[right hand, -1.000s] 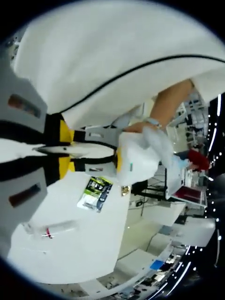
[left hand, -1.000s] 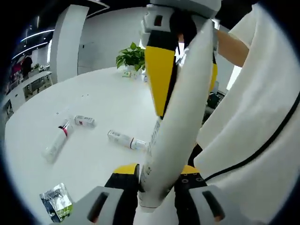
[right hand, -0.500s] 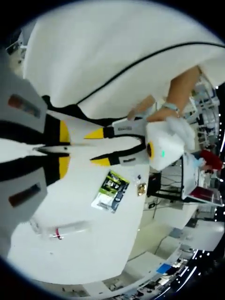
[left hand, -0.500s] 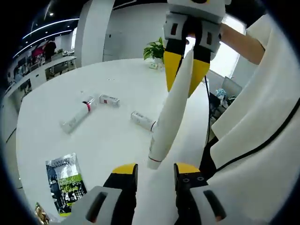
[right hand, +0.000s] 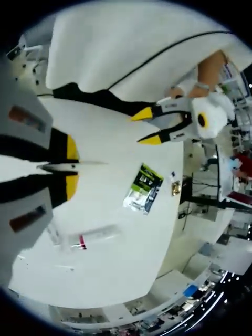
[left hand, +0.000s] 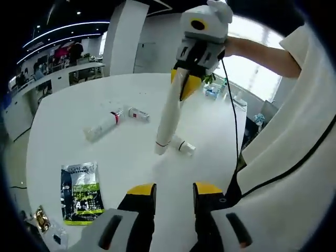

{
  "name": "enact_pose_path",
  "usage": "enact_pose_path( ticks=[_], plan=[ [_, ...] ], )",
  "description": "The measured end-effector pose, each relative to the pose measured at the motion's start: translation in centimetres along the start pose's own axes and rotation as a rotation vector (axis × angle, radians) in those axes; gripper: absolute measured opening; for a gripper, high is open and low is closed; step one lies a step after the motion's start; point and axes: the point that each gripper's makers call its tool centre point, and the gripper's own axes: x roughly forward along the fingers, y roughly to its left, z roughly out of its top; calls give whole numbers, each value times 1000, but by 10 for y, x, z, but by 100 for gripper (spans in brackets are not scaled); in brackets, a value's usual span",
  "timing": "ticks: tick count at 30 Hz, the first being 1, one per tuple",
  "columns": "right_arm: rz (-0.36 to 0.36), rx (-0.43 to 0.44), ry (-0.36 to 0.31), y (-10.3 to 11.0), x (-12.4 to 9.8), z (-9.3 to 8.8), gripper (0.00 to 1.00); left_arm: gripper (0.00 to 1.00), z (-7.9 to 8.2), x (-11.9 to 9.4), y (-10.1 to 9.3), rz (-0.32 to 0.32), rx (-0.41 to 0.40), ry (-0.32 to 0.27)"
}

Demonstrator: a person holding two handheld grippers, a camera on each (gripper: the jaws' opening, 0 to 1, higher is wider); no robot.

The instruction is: Arrange the skincare products in the storage area until every visible bottle or jar stands upright without overlapping.

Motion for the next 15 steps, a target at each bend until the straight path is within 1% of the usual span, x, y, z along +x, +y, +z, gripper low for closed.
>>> enact_pose_path(
  ticks=[3, 4, 6, 8, 15],
  plan=[
    [-19, 5, 8, -13, -2, -6, 4, 28, 0, -6, 4, 28, -13, -15],
    [-23, 6, 8, -15, -2, -7, 4, 28, 0, -6, 4, 30, -15, -18],
    [-37, 7, 7, -25, -4, -9, 4, 28, 1, -10, 4, 22, -47, -46],
    [-39, 12, 6, -29, -5, -9, 4, 28, 0, -13, 5, 30, -67, -63],
    [-70, 4, 26, -53, -6, -12, 4, 27, -5, -20, 3, 42, -82, -70]
  ],
)
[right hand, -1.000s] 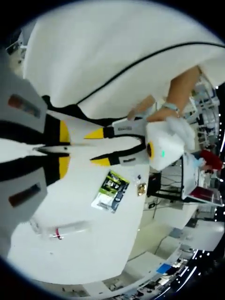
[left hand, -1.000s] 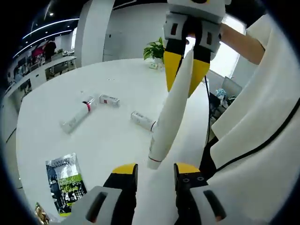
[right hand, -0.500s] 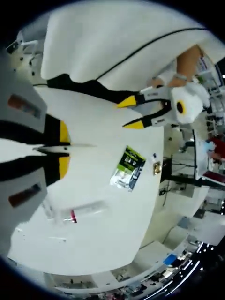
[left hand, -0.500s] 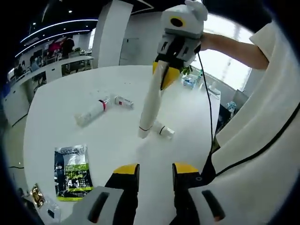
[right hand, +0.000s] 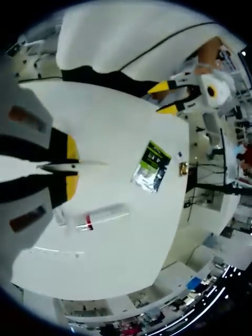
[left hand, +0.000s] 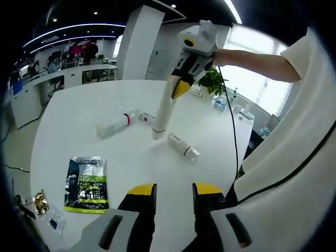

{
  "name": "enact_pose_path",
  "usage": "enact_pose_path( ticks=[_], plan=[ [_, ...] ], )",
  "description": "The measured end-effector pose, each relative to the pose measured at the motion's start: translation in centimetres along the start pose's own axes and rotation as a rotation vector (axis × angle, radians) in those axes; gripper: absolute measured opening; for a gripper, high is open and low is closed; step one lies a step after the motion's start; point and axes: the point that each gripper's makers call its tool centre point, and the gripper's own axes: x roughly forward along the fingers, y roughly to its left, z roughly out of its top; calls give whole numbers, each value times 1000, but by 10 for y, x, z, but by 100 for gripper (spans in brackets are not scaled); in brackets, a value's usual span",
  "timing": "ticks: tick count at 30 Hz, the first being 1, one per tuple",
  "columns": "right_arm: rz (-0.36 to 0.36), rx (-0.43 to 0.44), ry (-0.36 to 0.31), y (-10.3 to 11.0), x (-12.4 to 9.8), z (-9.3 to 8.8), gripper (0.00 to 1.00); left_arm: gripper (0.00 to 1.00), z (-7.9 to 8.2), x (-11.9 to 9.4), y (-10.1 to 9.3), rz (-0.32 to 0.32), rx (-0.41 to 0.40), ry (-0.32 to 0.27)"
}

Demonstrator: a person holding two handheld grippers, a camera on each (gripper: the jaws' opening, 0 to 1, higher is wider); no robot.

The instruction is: Arrange the skincare products in the storage area until every visible bottle or jar stands upright without overlapping.

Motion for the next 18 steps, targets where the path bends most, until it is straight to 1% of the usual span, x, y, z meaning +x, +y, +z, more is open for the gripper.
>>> enact_pose_path(
  ticks=[4, 7, 11, 15, 18],
  plan=[
    [-6, -3, 24, -10, 0, -3, 4, 27, -8, -3, -1, 4, 13, 12],
    [-13, 10, 35, -20, 2, -8, 4, 27, -11, -6, 0, 5, 6, 8],
    [-16, 31, 49, -30, 3, -15, 4, 27, -13, -11, 2, 16, 1, -1],
    [-28, 34, 64, -39, 4, -20, 4, 27, -14, -15, 4, 26, -10, -9],
    [-40, 47, 58, -46, 5, -21, 4, 27, -16, -17, 6, 33, -12, -9]
  ],
)
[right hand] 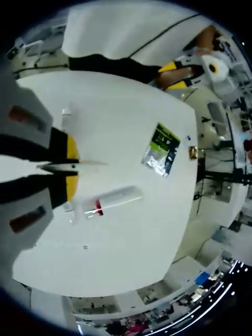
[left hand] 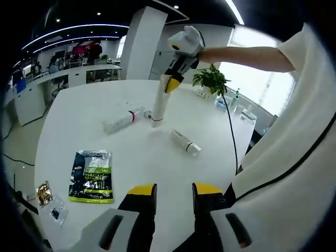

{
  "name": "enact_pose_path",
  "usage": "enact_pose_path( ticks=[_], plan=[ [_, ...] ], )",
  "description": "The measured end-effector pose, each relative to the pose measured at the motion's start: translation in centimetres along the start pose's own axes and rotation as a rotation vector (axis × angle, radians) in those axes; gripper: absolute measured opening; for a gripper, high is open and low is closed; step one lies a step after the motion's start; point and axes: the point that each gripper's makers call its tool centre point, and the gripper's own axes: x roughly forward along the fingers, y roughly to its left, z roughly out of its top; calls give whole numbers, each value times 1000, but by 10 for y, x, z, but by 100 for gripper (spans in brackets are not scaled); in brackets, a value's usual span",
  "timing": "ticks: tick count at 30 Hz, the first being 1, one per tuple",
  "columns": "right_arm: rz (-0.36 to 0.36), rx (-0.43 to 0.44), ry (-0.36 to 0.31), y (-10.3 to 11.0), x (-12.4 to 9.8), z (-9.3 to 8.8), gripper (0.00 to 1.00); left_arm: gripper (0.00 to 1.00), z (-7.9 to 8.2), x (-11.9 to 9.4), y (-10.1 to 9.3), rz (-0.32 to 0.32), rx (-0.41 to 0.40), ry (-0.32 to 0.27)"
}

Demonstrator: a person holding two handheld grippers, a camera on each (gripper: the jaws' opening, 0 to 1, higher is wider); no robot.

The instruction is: Arrange the skincare products in the storage area until every visible bottle or jar stands upright without overlapping.

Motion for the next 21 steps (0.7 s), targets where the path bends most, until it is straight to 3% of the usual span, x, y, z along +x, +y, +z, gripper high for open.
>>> enact_pose_path(
  ticks=[21],
  plan=[
    [-5, 50, 11, -31, 14, -14, 5, 26, -2, -13, 5, 42, -47, -35]
  ],
)
